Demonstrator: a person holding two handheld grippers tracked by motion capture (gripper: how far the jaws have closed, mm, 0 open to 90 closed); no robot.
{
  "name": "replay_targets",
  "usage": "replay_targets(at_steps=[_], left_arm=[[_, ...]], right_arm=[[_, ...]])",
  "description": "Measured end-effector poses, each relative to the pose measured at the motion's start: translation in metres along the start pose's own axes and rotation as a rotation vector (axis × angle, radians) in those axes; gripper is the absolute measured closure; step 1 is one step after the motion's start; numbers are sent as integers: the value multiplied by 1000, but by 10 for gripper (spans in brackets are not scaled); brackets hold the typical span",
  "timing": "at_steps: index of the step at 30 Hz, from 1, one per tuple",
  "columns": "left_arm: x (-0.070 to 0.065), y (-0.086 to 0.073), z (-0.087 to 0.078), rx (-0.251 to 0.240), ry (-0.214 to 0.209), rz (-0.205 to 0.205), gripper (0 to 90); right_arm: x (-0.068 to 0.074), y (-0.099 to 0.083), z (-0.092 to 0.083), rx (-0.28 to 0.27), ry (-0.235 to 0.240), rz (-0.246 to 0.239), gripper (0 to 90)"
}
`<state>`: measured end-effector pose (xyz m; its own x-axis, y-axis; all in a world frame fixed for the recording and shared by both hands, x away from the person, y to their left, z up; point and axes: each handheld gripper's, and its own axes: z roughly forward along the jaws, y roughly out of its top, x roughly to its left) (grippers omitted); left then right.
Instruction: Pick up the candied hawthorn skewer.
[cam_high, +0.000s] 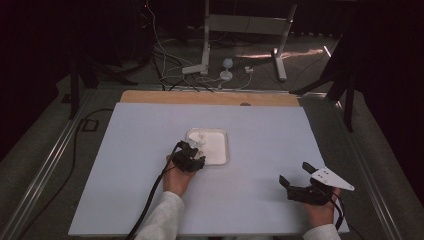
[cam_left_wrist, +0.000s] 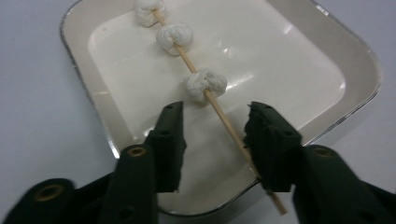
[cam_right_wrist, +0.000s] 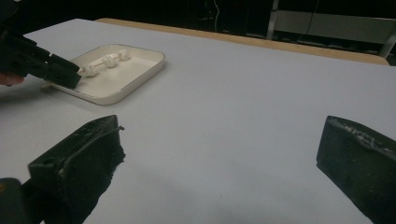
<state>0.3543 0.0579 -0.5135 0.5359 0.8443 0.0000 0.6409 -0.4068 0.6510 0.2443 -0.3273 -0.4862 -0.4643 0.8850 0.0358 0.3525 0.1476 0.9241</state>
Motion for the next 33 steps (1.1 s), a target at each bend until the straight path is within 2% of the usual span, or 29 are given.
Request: replay_targets(at_steps=[2,3,4,7,13,17,22,33], left_arm=[[0,0,-1,8,3,3,693],[1,0,-2,14,3,2,693],[2,1,-3,22,7,-7,774],[6,1,-3,28,4,-20,876],[8,0,-4,25,-13,-21,893],[8,0,-10,4,-35,-24,894],[14,-3,-25,-41,-57,-56,895],[25,-15,-54,-122,-85,-88,894]], right_arm=[[0,0,0,0,1,0,0],[0,0,0,0,1,0,0],[0,0,0,2,1,0,0],[1,0,0,2,2,-1,0],[0,0,0,1,1,1,0],[0,0,0,-2,1,2,0],[1,0,0,-1,0,0,0],[4,2,1,-15,5,2,0]])
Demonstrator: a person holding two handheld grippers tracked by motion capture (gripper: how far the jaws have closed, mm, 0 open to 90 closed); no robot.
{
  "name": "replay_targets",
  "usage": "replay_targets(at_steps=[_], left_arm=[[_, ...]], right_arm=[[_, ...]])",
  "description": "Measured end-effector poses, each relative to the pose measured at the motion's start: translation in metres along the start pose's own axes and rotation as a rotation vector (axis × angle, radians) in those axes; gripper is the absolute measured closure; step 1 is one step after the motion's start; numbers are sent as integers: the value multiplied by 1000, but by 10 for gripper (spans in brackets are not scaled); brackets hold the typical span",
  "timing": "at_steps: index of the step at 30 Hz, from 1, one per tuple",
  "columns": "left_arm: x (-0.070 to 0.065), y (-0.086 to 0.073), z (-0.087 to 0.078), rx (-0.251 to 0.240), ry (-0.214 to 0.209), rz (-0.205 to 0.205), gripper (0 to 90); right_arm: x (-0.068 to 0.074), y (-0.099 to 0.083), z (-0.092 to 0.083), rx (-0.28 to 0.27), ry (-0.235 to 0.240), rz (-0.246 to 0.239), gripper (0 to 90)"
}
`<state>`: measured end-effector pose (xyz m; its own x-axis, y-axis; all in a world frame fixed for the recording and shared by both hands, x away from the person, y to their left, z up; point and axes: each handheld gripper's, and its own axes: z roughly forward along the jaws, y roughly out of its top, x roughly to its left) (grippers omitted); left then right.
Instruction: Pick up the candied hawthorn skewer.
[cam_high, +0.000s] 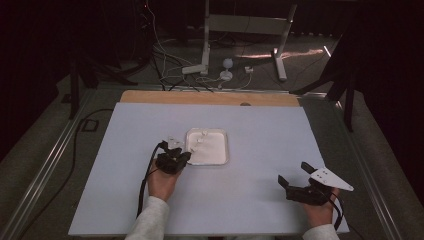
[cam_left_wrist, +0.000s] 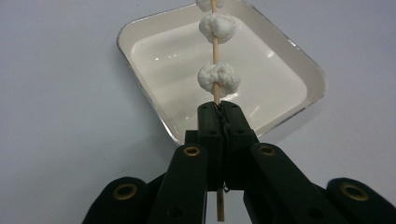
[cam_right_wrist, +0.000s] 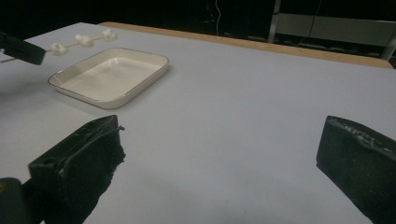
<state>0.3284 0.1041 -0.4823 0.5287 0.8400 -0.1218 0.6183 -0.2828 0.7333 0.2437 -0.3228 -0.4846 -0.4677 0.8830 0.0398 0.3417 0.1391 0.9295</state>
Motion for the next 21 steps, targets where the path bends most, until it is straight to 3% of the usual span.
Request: replay_targets(at_steps=[5,11,21], left_arm=[[6,-8,-18,-29,5,5,895],[12,-11,-29,-57,-8,-7,894],[11,-11,-40,-88,-34,2,894]], right_arm=[[3,8,1,-34,13,-4,0],[12,27,5,-80,25,-69,0],[27,57,38,-88,89,-81,0]])
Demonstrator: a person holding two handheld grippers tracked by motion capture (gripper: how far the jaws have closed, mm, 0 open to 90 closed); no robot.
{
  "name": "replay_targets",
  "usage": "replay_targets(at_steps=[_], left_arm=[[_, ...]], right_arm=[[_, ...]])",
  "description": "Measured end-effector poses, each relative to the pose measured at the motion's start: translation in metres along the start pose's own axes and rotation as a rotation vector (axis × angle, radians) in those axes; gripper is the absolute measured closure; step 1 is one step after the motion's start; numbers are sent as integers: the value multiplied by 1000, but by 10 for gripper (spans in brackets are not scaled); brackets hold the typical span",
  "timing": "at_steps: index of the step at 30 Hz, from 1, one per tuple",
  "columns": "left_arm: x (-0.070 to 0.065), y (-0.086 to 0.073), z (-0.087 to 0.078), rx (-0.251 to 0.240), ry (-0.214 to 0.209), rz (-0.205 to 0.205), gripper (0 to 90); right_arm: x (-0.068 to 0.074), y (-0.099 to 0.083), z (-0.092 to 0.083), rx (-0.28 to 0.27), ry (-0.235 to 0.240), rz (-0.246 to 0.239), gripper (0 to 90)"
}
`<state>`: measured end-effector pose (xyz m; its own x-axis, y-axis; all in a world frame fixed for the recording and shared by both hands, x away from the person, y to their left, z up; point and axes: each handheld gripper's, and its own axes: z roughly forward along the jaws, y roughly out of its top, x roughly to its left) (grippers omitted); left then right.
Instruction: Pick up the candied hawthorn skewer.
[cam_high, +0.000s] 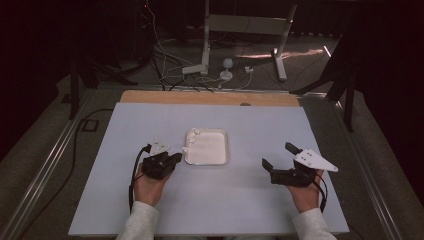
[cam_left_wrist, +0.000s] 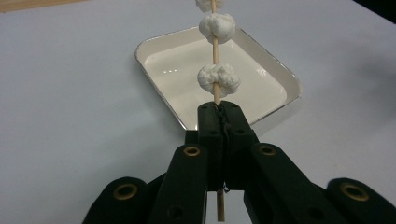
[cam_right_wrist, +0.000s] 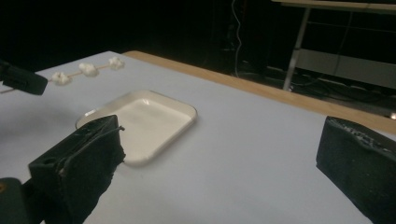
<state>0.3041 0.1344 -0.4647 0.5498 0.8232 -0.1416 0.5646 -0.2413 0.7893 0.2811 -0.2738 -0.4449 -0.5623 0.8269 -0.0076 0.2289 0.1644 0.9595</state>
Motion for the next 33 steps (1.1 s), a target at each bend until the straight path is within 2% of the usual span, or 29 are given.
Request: replay_targets(at_steps=[6,8,11,12,13,14,23,28,33], left_arm=[[-3,0,-5,-9,-7,14,894],[-3,1,-5,-7,-9,21,894],[-5,1,-5,-2,-11,27,894],[-5,1,-4,-2,-11,30,894],[-5,1,-4,-2,-12,32,894],[-6,1,-4,-1,-13,34,894],[-11,2,-5,0,-28,52,894],[-12,4,-6,-8,-49,49,894],[-16,5,-7,-12,-67,58,894]], right_arm=[[2,18,20,-2,35,13,0],[5,28,32,2,50,-3,0],[7,33,40,4,57,-16,0],[9,37,49,16,64,-25,0],[9,37,49,16,64,-25,0],[11,39,58,26,71,-29,0],[26,47,91,47,114,-46,1],[35,52,105,63,146,-18,11],[42,54,117,85,192,14,86]])
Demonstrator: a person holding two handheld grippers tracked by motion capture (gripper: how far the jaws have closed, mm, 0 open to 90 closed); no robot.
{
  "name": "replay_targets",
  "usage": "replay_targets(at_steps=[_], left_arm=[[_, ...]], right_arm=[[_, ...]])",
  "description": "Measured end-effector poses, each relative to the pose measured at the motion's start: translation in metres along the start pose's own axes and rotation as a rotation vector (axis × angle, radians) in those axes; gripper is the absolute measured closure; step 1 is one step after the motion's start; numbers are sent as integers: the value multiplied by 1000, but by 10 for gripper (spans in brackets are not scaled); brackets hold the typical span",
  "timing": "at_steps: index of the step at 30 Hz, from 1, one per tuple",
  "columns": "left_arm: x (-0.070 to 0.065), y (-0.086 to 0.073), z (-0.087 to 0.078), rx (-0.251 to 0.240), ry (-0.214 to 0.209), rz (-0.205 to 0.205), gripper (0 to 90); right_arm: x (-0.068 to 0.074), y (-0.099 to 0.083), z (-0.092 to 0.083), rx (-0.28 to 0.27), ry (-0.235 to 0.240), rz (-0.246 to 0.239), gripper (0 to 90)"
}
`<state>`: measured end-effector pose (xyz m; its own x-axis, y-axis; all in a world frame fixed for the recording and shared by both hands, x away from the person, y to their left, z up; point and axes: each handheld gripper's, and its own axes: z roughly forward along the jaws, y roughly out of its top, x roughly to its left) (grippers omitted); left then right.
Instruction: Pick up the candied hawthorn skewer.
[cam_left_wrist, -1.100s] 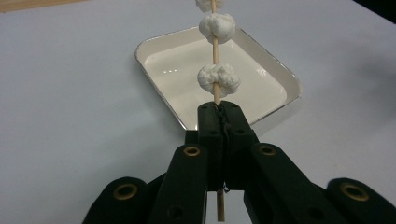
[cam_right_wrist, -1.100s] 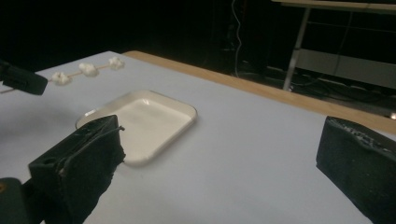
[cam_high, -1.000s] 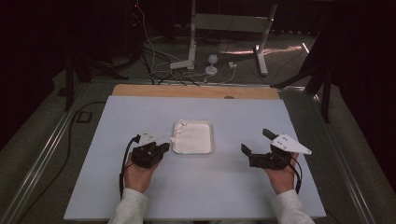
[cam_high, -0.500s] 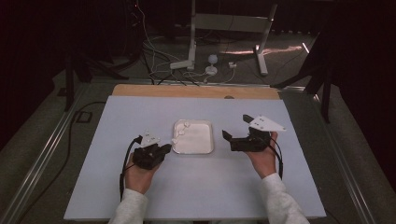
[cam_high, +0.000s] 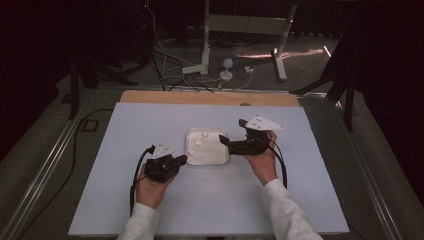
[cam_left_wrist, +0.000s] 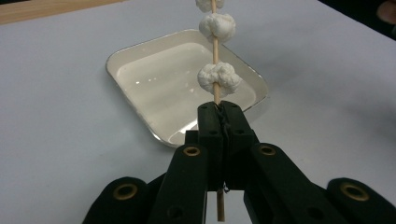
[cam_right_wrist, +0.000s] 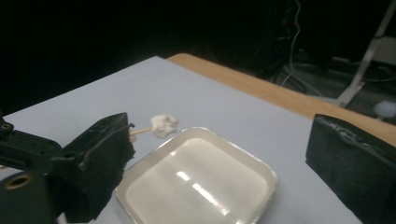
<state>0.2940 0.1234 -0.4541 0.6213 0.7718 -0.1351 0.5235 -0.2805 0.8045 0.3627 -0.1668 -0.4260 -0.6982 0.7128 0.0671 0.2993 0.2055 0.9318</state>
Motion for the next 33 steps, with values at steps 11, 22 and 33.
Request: replay_targets(at_steps=[11,22,33], left_arm=[[-5,2,-1,-8,-27,15,895],[-5,4,-4,-23,-53,13,896],[-7,6,-6,-27,-41,0,899]], right_arm=[[15,7,24,97,100,-23,474],[16,1,38,160,156,-10,690],[27,4,39,164,54,-74,819]])
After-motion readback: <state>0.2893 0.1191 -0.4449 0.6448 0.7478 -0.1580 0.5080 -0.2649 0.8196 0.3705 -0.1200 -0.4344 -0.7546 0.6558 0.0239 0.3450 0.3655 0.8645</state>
